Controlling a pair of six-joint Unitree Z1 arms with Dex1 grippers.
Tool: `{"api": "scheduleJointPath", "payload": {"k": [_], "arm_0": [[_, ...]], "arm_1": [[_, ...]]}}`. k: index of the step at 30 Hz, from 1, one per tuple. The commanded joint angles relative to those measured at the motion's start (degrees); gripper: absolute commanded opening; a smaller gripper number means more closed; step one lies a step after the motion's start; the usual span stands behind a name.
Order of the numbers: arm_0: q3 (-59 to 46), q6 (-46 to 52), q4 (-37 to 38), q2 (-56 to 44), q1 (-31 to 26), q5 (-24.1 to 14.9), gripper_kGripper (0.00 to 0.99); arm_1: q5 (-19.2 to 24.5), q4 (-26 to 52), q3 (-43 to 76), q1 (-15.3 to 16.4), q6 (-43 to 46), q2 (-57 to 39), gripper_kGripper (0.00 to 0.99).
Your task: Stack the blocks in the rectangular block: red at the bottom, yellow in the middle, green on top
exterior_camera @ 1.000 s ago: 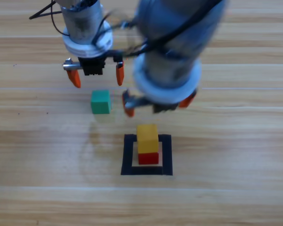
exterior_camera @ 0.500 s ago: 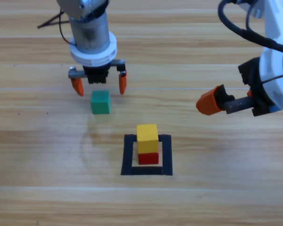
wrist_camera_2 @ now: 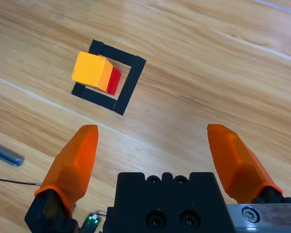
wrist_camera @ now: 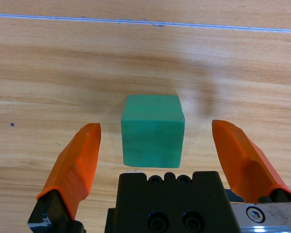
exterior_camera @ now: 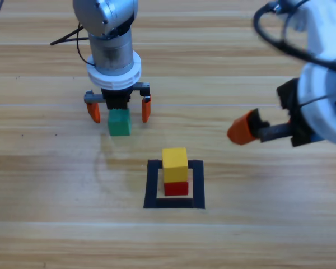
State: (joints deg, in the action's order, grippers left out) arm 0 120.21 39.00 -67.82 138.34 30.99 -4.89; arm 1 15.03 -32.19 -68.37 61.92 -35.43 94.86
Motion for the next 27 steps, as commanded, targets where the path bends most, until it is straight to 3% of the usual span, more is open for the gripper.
{"api": "scheduleJointPath", "payload": {"k": [1, 9, 18, 21, 26, 27], "arm_0": [[0.5, -0.3, 0.3, 4.0, -0.4, 0.1, 0.931], [0.5, -0.8, 0.5, 4.9, -0.6, 0.2, 0.87], [0.3, -1.0, 0.7, 5.0, -0.6, 0.3, 0.707], [0.0, -1.7, 0.7, 4.9, -0.6, 0.3, 0.52], [-0.5, -3.7, 0.5, 4.1, -1.5, 0.1, 0.003], [-0.6, -4.1, 0.5, 3.9, -1.6, 0.0, 0.0]], "arm_1": [[-0.4, 1.5, 0.1, -1.5, -0.1, 3.7, 0.99], [-0.4, 1.5, 0.3, -1.5, -0.1, 3.1, 0.99], [-0.6, 1.5, 0.4, -1.5, -0.1, 3.1, 0.99], [-0.6, 1.5, 0.4, -1.5, -0.2, 3.1, 0.99], [-0.6, 1.5, 0.4, -1.5, -0.1, 3.1, 0.99], [-0.7, 1.5, 0.4, -1.5, -0.2, 3.1, 0.99]]}}
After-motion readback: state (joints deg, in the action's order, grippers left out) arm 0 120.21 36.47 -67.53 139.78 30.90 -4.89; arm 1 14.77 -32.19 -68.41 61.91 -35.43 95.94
